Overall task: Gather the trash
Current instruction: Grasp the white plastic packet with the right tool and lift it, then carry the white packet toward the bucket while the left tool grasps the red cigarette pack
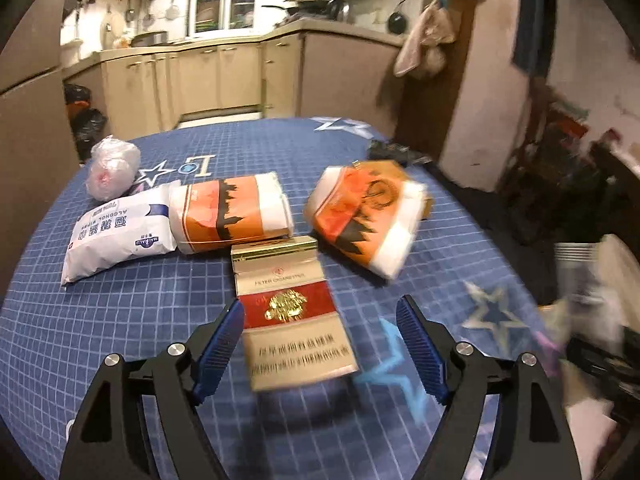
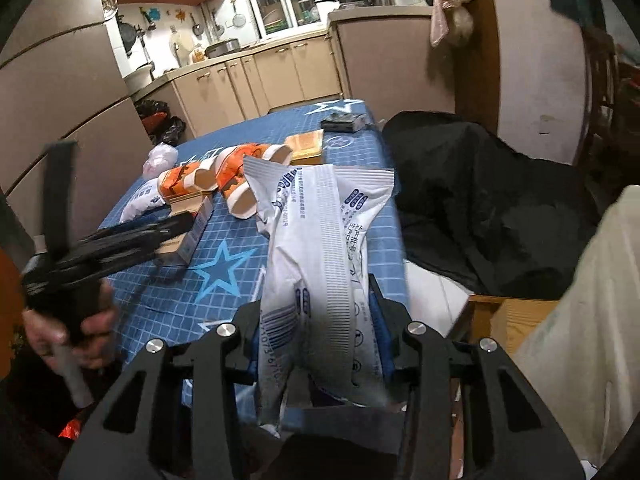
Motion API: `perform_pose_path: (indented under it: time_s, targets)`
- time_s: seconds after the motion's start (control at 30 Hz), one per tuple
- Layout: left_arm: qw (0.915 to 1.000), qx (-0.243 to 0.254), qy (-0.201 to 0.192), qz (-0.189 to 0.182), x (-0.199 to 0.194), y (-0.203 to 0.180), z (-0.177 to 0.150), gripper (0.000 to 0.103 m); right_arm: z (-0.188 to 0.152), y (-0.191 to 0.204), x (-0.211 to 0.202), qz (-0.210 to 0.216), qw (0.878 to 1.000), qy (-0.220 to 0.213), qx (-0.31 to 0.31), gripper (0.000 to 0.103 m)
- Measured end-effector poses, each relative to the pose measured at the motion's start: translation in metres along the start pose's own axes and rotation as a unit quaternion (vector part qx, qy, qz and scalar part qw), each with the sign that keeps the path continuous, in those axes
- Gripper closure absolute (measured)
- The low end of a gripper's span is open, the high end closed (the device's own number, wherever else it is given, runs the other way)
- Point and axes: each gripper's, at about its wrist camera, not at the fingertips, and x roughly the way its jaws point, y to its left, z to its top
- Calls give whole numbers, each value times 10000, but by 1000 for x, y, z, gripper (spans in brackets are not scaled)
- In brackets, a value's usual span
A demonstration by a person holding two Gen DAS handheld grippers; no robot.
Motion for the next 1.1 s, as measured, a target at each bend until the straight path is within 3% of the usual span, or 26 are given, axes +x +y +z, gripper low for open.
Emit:
perform_pose_path:
  time_s: [0.13, 0.3, 0.53, 0.8, 1.1]
  targets:
    - [9990, 58, -1, 443, 12, -6, 1, 25, -2, -3, -7, 18, 10000, -86, 31, 63]
    - [9992, -76, 74, 398, 12, 2, -7, 42, -5, 2, -6, 124, 9998, -128, 44, 63]
    - [9992, -112, 80, 366, -10, 17, -16, 45, -6, 13, -9, 296, 9993, -217, -5, 63]
    - [9963, 25, -295, 806, -68, 19, -29, 46, -6, 33, -8, 485, 9984, -234, -152, 63]
    - [9911, 73, -560, 1203, -103, 13, -25, 46, -10, 57, -27, 386, 9971, -438, -483, 63]
